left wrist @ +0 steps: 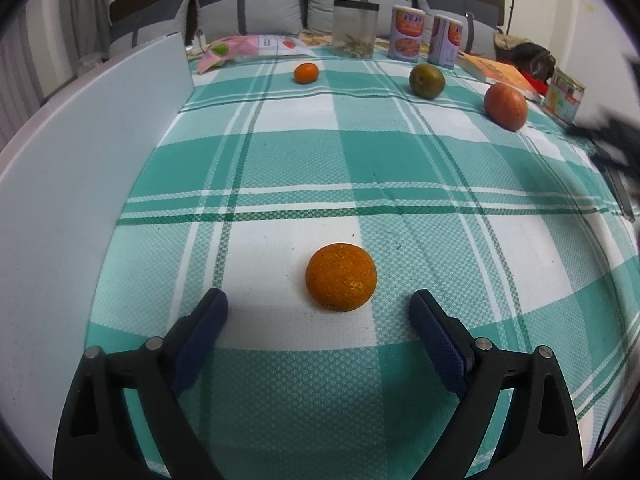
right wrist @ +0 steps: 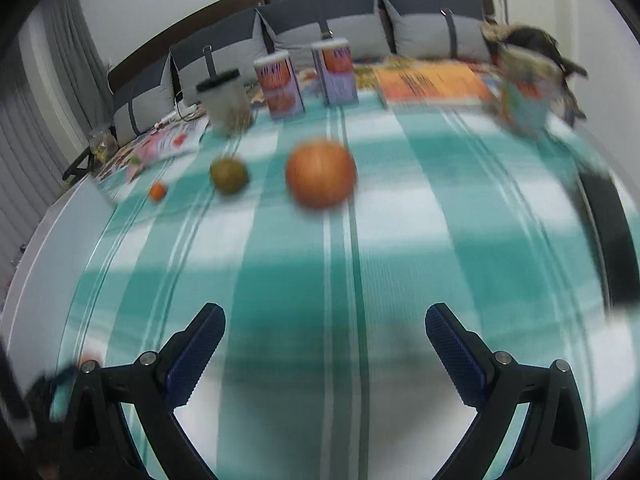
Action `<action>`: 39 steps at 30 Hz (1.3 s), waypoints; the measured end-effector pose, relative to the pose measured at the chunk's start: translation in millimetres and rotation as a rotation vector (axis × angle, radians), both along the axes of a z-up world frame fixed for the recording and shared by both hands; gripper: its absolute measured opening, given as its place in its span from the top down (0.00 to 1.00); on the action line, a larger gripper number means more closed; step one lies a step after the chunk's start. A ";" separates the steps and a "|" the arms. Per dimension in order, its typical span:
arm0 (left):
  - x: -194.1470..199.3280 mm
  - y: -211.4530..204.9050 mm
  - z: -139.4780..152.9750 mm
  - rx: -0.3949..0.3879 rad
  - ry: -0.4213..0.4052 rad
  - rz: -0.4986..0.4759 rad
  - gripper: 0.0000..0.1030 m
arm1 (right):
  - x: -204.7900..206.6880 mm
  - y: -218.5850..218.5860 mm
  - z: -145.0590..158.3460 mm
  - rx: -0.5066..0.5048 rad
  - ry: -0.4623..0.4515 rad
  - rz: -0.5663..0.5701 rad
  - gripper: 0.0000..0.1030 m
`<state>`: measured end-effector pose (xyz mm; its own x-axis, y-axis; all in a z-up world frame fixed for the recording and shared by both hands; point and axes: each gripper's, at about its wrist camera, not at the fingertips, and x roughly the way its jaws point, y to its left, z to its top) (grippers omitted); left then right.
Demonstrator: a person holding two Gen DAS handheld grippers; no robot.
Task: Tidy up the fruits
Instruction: 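Grasp the red apple with the right gripper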
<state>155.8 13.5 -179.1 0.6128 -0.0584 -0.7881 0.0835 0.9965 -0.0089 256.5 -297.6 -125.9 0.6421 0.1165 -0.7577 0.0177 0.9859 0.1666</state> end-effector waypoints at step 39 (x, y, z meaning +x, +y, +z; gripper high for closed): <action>0.8 -0.3 -0.1 0.000 0.001 0.002 0.09 | -93.7 77.4 -35.8 -0.228 0.187 0.322 0.23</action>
<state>156.6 13.2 -179.1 0.6124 -0.0571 -0.7885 0.0818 0.9966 -0.0087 162.8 -220.2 -161.7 0.4494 0.1044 -0.8872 -0.2871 0.9573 -0.0327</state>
